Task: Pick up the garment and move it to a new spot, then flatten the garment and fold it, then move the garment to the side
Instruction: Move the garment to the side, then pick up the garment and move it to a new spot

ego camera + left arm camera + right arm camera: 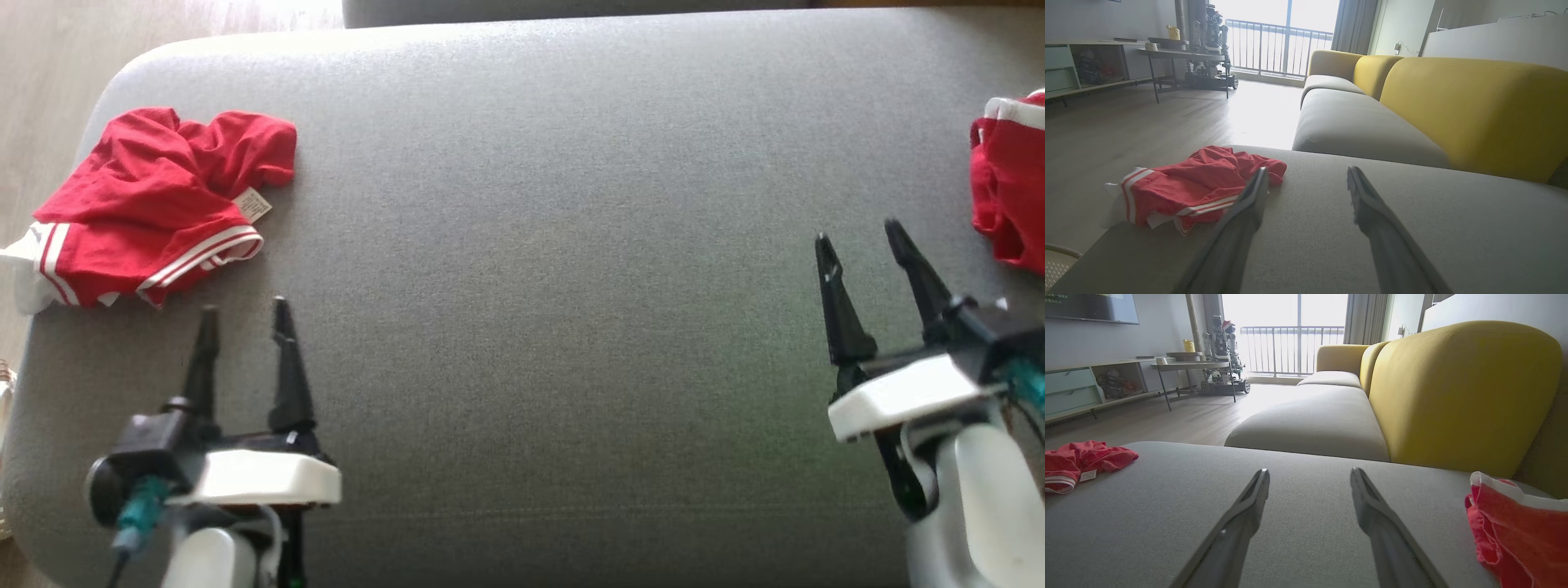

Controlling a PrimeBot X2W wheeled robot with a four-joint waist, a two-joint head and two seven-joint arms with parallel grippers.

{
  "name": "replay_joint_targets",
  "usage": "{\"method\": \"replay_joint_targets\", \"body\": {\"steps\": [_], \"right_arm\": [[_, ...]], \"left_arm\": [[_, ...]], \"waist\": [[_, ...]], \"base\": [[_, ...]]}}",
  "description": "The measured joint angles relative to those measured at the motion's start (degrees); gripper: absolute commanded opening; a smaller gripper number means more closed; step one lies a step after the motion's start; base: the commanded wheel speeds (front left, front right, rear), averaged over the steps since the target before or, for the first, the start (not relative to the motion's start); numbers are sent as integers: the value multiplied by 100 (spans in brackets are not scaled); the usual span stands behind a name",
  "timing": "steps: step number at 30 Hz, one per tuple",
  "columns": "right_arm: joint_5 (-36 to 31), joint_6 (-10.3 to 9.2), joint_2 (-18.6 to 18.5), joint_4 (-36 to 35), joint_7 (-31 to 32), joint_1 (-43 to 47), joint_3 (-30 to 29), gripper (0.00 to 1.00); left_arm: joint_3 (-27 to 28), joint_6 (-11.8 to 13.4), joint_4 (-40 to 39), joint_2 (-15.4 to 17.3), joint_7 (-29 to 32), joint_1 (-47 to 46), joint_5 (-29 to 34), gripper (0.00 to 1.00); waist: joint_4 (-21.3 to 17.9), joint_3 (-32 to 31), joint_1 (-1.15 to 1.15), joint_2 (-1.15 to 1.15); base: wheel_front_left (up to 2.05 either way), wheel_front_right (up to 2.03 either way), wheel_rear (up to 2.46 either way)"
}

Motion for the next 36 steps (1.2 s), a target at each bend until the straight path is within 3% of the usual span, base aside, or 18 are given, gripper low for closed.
{"method": "replay_joint_targets", "body": {"steps": [9,36], "right_arm": [[-32,1,53,-192,-1,299,-127,100],[-14,1,76,-254,0,297,-244,100]], "left_arm": [[-197,145,82,-2,1,90,35,100],[-198,85,286,-2,1,60,76,100]], "waist": [[15,-32,0,0],[-77,84,0,0]], "base": [[0,0,0],[0,0,0]]}}
